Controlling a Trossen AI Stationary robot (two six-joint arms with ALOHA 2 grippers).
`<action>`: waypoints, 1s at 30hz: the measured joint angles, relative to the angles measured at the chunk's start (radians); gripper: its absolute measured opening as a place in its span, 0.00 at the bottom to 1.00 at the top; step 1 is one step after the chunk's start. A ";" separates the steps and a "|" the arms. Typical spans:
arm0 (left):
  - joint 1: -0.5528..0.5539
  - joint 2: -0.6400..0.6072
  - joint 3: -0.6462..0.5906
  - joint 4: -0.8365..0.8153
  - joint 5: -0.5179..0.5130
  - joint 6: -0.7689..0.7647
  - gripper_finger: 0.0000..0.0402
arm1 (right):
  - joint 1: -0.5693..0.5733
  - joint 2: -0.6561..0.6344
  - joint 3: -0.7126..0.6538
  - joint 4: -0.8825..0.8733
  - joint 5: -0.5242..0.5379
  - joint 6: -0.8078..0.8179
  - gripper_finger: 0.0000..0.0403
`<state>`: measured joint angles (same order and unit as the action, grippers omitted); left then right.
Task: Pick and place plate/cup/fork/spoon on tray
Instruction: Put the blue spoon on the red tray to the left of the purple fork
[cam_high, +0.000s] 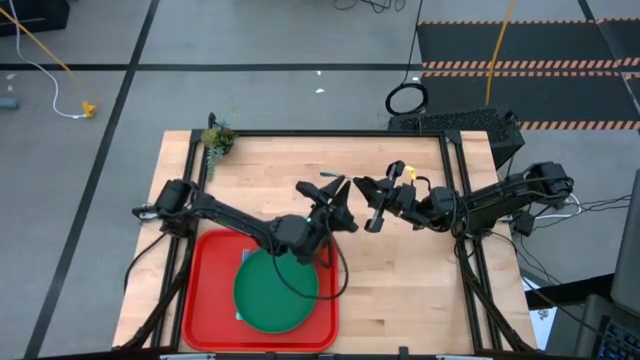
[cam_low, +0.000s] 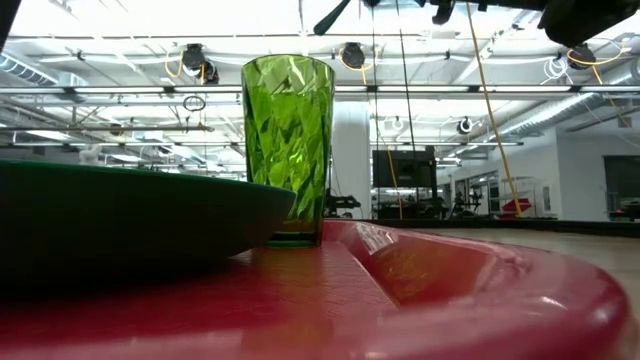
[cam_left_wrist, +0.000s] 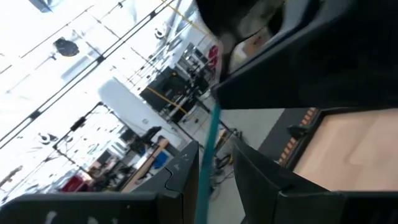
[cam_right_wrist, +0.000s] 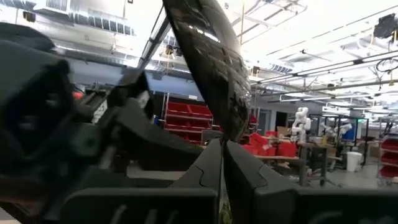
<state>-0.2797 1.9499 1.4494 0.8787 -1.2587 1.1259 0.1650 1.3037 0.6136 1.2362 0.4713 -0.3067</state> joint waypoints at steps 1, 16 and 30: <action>0.008 0.000 0.000 0.000 0.000 0.005 0.25 | 0.000 0.000 0.000 0.000 0.000 0.008 0.00; 0.042 0.000 0.000 -0.008 0.058 0.041 0.25 | -0.002 0.000 0.000 -0.015 0.062 0.059 0.00; 0.068 0.000 0.000 -0.021 0.061 0.048 0.22 | -0.002 0.000 0.000 -0.028 0.078 0.060 0.00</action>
<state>-0.2115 1.9499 1.4494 0.8573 -1.1975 1.1736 0.1627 1.3037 0.6136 1.2078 0.5492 -0.2468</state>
